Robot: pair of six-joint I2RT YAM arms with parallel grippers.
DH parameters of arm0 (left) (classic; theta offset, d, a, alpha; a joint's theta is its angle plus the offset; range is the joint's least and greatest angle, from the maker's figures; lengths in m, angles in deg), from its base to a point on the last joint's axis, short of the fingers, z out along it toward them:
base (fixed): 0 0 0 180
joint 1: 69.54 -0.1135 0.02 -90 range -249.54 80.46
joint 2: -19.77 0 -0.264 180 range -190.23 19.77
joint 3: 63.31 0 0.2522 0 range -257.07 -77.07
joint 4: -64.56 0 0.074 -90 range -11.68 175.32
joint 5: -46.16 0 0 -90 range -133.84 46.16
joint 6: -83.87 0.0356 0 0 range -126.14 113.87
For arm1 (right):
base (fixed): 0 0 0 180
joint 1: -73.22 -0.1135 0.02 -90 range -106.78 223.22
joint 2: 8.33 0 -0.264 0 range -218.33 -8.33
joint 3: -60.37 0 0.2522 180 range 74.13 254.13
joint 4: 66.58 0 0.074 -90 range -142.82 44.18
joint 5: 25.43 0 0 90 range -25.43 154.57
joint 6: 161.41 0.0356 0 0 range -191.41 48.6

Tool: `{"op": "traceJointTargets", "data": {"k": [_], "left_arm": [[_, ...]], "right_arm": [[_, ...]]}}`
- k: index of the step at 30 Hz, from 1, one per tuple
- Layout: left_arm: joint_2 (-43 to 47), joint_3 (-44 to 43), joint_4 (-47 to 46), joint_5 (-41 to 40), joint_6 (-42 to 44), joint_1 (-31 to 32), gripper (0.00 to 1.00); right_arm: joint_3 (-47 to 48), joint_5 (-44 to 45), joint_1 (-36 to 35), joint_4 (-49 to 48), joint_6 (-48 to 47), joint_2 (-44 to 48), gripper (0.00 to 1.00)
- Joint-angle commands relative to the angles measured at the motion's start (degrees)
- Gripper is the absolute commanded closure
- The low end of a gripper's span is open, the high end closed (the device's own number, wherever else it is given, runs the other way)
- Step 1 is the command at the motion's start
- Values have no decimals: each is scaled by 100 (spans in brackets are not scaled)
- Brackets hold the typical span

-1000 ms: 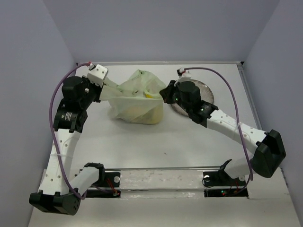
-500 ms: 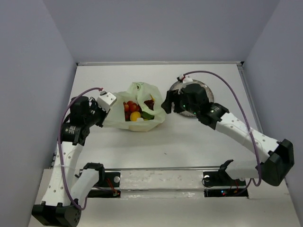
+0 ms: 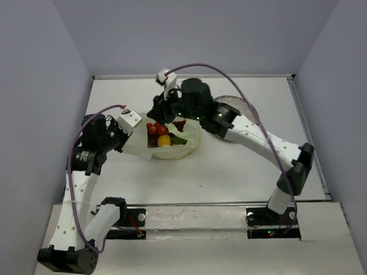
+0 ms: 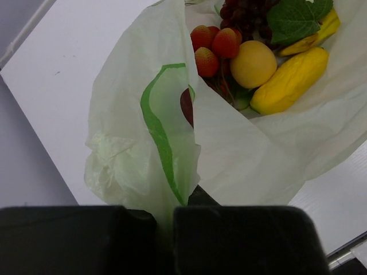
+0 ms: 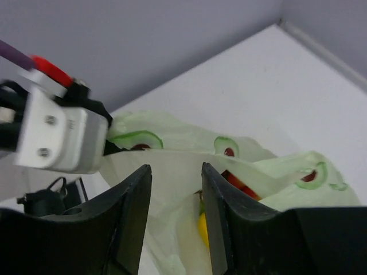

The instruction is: Take the fake fruits out of the plastic bag

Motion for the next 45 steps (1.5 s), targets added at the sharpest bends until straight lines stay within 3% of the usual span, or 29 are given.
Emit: {"op": "traceJointTargets", "data": {"k": [1,6,11,17,20,21,23,24,29,37,40,41,42,45], "left_arm": [[-32,-41,-9,-276,-5,-16,91],[3,-58,-87,-583,-207,-16,91],[99,284,-334,-1260,-269,-16,90],[143,364,-133,-1147,-41,-16,88],[301,416,175,-822,354,-16,84],[345,434,245,-743,416,-16,83],[433,495,237,-733,460,-16,81],[451,513,211,-768,460,-16,81],[389,408,220,-655,364,-24,81],[390,504,79,-558,337,-16,80],[328,531,-35,-602,223,-16,80],[311,539,-53,-610,206,-16,80],[302,539,-79,-611,197,-16,80],[275,522,-71,-506,214,-16,80]], "right_arm": [[109,-492,-58,950,-167,-1014,57],[-286,-624,-58,994,-255,-1559,67],[-1314,208,-111,793,-361,-1656,67],[-2299,1510,-602,336,-693,-1771,60],[-2677,1924,-954,-33,-747,-1675,39],[-2704,1960,-955,-208,-713,-1630,27],[-2591,2065,-955,-324,-695,-1595,18],[-2494,2213,-955,-350,-773,-1647,7],[-1879,2636,-955,-324,-1229,-2183,0],[-1246,2567,-894,97,-1389,-3061,0],[-1140,2531,-814,141,-1354,-3212,4],[-1114,2505,-753,168,-1345,-3247,10],[-1113,2470,-753,194,-1345,-3273,26],[-1140,2391,-752,264,-1363,-3143,49]]}}
